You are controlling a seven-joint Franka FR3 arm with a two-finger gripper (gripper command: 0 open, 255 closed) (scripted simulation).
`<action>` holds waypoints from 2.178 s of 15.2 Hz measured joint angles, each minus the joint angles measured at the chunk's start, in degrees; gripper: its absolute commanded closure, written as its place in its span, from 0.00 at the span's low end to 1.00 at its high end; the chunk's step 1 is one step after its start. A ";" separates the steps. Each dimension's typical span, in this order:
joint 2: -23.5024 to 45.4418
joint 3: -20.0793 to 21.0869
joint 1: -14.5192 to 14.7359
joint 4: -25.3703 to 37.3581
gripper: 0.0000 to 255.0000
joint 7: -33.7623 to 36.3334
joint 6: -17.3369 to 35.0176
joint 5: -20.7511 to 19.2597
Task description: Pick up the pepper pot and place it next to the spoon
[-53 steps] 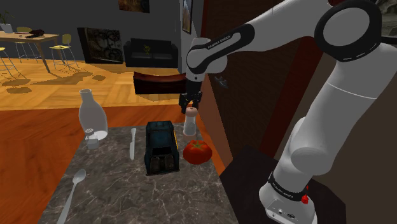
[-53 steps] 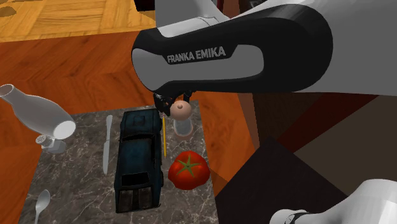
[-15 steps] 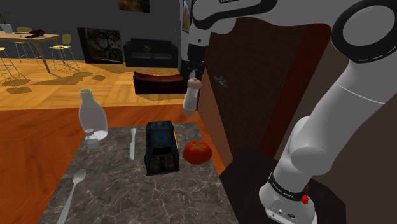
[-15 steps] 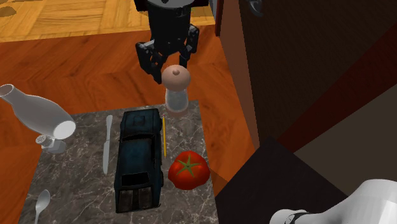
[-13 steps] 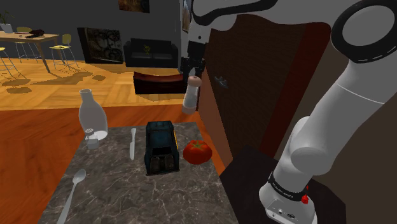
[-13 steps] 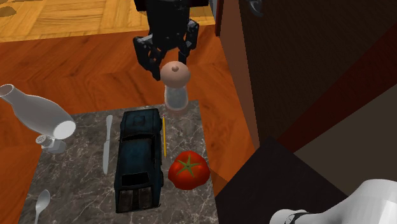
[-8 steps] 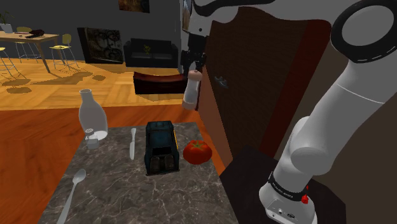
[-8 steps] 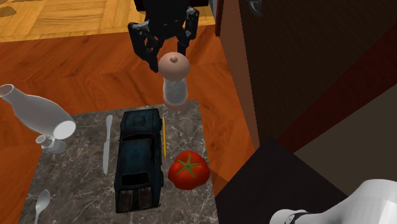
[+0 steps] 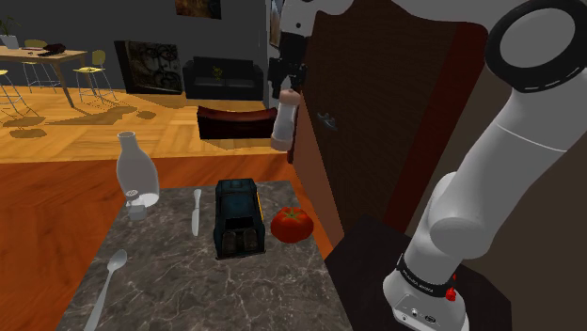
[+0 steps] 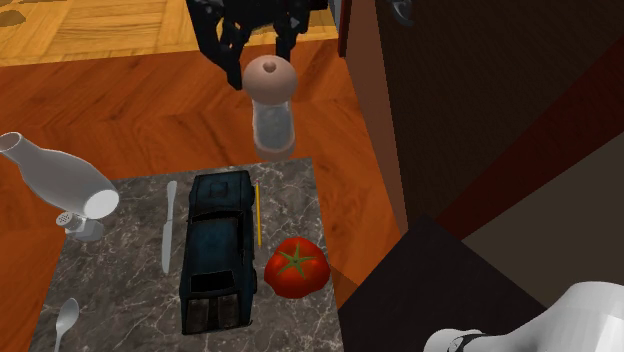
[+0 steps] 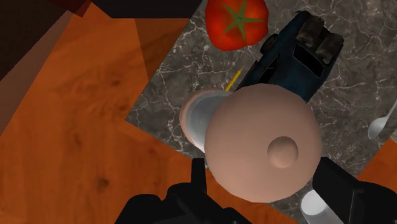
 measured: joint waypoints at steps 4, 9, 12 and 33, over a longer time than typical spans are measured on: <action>0.89 -0.03 0.03 4.09 1.00 0.40 -3.19 0.10; 0.41 2.32 1.76 4.69 1.00 4.55 -3.71 0.34; 0.51 4.81 3.58 4.77 1.00 8.75 -3.11 0.61; 14.61 21.06 17.28 20.80 1.00 38.42 -1.32 -2.60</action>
